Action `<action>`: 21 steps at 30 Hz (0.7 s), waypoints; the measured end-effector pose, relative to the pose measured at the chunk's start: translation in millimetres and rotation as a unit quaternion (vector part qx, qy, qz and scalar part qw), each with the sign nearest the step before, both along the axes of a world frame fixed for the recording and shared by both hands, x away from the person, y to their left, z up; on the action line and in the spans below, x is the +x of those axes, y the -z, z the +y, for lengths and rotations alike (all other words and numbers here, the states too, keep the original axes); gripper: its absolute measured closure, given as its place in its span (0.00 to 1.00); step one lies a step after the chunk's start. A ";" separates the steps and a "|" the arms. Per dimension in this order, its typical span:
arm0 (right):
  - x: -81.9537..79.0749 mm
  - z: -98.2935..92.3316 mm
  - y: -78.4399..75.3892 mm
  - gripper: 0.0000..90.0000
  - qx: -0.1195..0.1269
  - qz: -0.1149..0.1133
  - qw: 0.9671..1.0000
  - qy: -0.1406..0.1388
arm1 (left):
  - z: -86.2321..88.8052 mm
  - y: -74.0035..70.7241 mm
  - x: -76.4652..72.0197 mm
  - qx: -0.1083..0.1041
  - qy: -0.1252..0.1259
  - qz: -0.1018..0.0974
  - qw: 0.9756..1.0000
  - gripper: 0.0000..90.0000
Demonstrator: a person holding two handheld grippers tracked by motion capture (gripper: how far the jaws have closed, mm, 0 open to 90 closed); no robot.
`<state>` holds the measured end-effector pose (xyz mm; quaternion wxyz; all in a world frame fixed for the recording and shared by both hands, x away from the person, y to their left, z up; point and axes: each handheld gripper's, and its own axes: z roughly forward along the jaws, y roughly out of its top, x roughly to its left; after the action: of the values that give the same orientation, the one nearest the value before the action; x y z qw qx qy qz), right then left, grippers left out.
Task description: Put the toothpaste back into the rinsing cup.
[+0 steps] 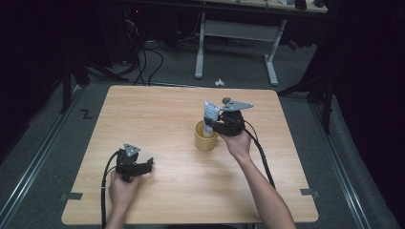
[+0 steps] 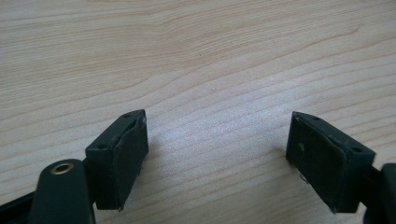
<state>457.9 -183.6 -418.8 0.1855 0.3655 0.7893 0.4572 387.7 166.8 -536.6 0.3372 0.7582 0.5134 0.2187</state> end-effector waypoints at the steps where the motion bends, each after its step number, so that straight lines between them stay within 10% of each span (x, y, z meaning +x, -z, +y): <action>1: 0.1 0.1 1.1 0.73 -0.001 0.002 1.000 0.002 | 0.1 -0.1 0.0 0.000 0.000 0.000 1.000 0.24; 21: 2.3 8.1 14.8 0.73 -0.017 0.011 1.000 0.003 | 0.1 -0.1 -0.1 0.000 0.001 0.001 1.000 0.24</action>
<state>460.2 -175.6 -433.6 0.1846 0.3700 0.7974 0.4395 387.6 166.9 -536.5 0.3369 0.7592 0.5126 0.2178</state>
